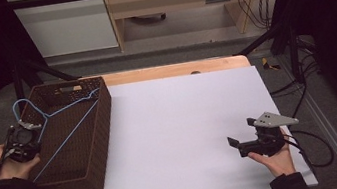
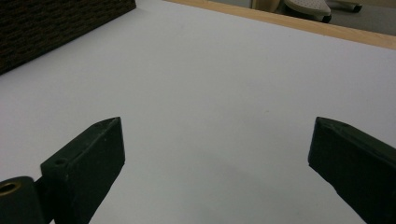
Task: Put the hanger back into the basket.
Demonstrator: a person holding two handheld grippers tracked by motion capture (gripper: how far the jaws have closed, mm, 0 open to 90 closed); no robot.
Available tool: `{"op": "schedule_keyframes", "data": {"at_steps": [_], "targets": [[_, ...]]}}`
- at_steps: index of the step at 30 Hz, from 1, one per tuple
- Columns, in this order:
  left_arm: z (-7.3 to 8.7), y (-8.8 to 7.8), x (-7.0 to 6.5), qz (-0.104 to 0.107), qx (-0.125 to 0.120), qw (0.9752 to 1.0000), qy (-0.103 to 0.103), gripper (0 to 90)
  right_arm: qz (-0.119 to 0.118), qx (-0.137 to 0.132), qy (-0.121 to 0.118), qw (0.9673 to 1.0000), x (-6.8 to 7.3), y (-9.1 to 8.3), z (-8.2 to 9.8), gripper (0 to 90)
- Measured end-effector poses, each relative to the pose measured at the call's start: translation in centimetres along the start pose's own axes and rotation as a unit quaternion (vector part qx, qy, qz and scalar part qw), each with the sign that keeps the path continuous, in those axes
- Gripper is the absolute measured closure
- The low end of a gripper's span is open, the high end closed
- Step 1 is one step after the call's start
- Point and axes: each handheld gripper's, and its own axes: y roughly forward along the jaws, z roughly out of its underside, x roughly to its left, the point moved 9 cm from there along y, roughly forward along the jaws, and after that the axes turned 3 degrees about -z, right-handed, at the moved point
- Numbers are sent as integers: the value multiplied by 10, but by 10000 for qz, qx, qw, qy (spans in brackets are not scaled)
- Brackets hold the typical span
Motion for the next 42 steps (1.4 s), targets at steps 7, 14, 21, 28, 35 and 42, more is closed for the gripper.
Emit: {"op": "schedule_keyframes", "data": {"at_steps": [7, 14, 21, 28, 35, 42], "targets": [[7, 11, -13, 317, 242, 9992, 8, 861, 3, -6, -13, 10000, 0, 0, 0, 45], [-2, -18, -13, 628, -503, 9963, -306, 654, -17, -50, -13, 10000, 0, -1, -1, 44], [-19, -63, -42, 1336, -2015, 9690, -514, 404, -49, -154, 54, 9999, 1, -2, -3, 43], [-27, -98, -83, 2409, -3059, 9188, -656, 220, -65, -189, 63, 9998, 1, -4, -4, 41], [-24, -107, -115, 2764, -3329, 9008, -367, 105, -100, -263, 81, 9996, 2, -5, -5, 37], [-21, -104, -135, 2899, -3372, 8954, -202, 94, -108, -328, 71, 9994, 1, -9, -6, 36]]}}
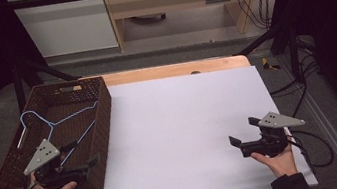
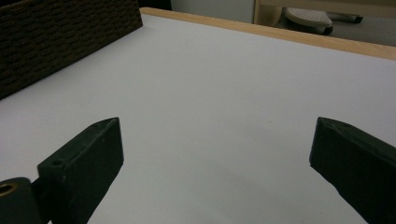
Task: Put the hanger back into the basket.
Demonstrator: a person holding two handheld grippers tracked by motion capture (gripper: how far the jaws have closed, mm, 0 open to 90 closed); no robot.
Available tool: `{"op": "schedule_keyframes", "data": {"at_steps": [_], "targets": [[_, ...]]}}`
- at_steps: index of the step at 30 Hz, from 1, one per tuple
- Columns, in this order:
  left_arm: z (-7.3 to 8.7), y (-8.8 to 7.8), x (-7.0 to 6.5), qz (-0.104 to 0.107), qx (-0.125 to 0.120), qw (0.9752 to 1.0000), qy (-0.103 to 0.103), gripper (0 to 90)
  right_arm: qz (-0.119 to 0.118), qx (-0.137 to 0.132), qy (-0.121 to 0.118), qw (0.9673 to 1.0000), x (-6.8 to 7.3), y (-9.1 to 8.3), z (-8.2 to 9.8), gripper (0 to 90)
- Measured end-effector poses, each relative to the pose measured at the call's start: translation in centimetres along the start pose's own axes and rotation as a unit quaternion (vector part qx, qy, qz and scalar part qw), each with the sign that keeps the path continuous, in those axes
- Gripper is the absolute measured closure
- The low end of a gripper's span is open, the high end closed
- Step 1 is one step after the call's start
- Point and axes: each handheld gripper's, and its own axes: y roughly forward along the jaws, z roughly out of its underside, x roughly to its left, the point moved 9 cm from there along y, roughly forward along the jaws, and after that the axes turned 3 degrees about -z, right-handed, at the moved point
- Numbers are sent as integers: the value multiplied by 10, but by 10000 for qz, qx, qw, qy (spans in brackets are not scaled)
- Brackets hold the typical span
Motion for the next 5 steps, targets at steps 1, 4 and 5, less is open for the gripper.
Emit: {"op": "schedule_keyframes", "data": {"at_steps": [1, 4, 5], "targets": [[2, 2, -2, 27, -23, 10000, -2, 92, 5, -4, 6, 10000, 0, 0, 0, 36], [8, 7, -5, 37, 96, 9999, 81, 88, 13, -42, 13, 10000, 0, -3, -1, 35], [9, 8, -6, 44, 81, 9999, 87, 89, 6, -54, 24, 10000, 1, -3, -1, 35]]}}
